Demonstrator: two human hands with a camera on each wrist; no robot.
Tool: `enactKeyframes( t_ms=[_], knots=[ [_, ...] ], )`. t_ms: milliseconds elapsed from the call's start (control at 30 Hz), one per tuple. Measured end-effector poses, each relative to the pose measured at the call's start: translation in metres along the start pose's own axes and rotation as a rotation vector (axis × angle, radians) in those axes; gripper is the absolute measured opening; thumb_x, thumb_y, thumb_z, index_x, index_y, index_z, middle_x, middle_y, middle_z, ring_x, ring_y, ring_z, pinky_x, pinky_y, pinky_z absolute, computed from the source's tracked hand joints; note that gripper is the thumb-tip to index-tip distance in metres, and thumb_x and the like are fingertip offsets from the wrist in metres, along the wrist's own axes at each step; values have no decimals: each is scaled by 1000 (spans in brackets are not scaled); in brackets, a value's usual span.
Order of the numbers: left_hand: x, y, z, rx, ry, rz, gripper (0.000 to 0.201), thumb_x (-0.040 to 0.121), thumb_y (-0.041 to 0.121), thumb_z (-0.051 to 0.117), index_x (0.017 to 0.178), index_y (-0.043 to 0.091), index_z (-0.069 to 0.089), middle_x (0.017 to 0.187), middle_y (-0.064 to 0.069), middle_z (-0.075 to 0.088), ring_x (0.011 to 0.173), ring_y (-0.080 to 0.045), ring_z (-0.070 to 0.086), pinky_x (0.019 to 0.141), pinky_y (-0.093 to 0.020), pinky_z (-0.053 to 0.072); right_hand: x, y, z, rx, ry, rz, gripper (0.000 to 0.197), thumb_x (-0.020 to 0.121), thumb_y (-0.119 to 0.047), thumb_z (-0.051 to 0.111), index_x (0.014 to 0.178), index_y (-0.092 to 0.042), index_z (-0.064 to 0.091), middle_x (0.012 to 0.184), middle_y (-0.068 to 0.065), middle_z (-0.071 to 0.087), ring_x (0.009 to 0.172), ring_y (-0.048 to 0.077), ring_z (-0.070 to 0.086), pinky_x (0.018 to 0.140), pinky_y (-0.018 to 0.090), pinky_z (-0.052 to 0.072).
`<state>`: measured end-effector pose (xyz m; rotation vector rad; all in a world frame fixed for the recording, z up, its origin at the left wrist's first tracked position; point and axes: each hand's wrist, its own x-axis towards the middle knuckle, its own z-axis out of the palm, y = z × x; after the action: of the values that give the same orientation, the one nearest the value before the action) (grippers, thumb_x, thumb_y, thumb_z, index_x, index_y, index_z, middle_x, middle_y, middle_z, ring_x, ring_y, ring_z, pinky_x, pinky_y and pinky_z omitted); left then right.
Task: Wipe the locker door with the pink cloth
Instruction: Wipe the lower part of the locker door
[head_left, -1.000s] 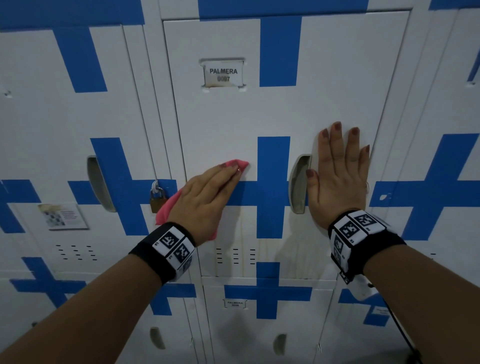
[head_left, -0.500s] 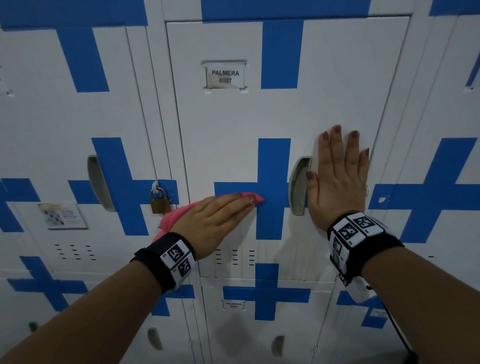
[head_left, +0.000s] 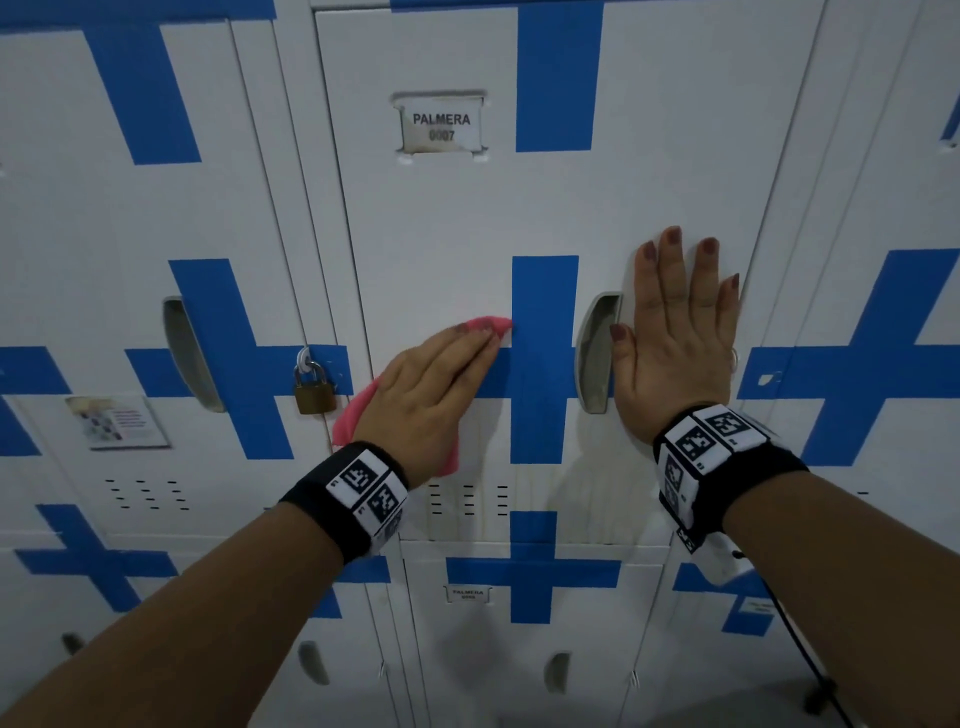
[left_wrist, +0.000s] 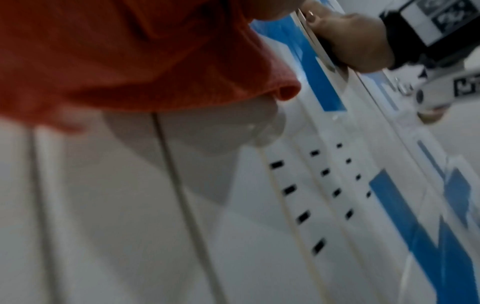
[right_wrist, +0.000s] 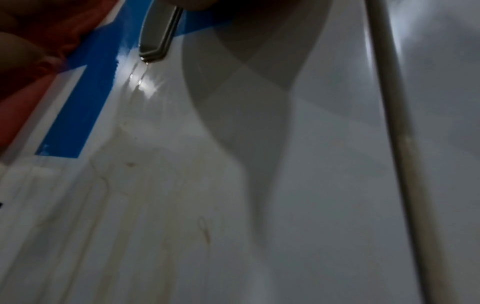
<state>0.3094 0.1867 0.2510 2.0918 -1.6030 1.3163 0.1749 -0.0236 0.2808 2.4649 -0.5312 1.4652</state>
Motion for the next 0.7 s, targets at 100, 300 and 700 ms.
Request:
enactKeyframes(
  t_ms=[100, 300, 700],
  knots=[
    [-3, -5, 1, 83, -132, 139, 110, 53, 1, 79, 145, 10, 19, 148, -7, 23, 134, -27, 26, 104, -43, 28, 0, 0, 0, -11, 2, 3, 67, 93, -31, 28, 149, -15, -5, 157, 6, -2, 141, 20, -15, 114, 41, -12],
    [-12, -8, 8, 128, -153, 266, 92, 64, -2, 65, 145, 9, 21, 149, -6, 22, 135, -25, 24, 110, -35, 12, 0, -1, -1, -9, -1, 4, 66, 93, -30, 29, 149, -13, -2, 157, 6, -2, 140, 19, -15, 114, 40, -14],
    [-24, -7, 14, 125, -224, 352, 88, 66, -1, 60, 145, 11, 23, 150, -4, 22, 137, -24, 24, 112, -36, 14, 0, 0, -1, -12, 0, -5, 65, 94, -30, 28, 149, -13, -3, 157, 7, -2, 142, 24, -11, 114, 43, -11]
  ],
)
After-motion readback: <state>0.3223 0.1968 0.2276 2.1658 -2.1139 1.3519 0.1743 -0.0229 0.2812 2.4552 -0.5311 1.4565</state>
